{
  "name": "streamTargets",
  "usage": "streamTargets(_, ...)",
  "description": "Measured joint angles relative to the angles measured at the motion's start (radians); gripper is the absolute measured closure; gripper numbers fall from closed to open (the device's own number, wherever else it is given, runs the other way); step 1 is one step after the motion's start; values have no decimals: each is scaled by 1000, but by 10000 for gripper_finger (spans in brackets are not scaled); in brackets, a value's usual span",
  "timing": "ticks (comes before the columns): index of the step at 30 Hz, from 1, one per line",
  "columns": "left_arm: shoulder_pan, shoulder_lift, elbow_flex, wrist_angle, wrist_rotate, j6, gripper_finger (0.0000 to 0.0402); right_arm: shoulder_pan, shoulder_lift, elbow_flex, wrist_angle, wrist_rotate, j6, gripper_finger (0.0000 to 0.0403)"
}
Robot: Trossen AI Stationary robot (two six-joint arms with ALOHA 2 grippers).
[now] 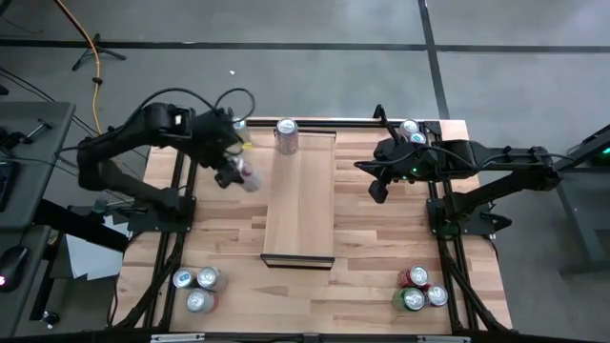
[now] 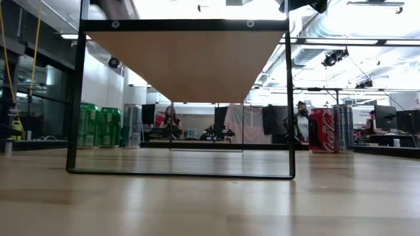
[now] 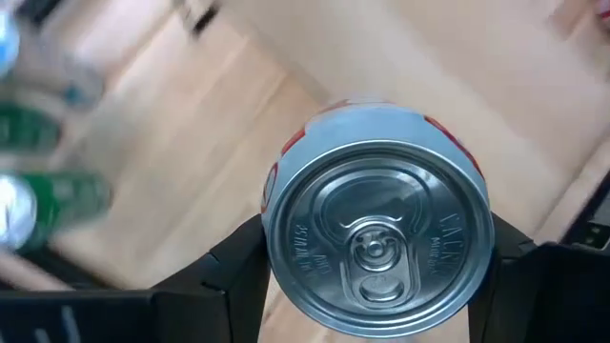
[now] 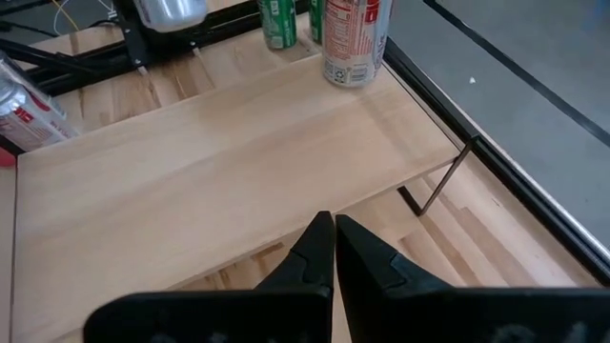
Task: Place canned beverage on shelf
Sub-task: Put the silver soda can on the shelf
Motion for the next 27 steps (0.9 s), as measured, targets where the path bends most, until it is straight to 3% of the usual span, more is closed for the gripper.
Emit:
streamTargets(7, -130, 276, 343, -18, -87, 126, 216, 0, 0, 0, 2, 0, 2, 403)
streamTargets(11, -163, 400, 455, -26, -107, 231, 216, 0, 0, 0, 2, 0, 12, 403)
streamTargets(21, -172, 516, 485, -28, -170, 341, 215, 0, 0, 0, 1, -1, 20, 403)
streamTargets(27, -172, 541, 485, -28, -168, 394, 189, 0, 0, 0, 1, -1, 31, 403)
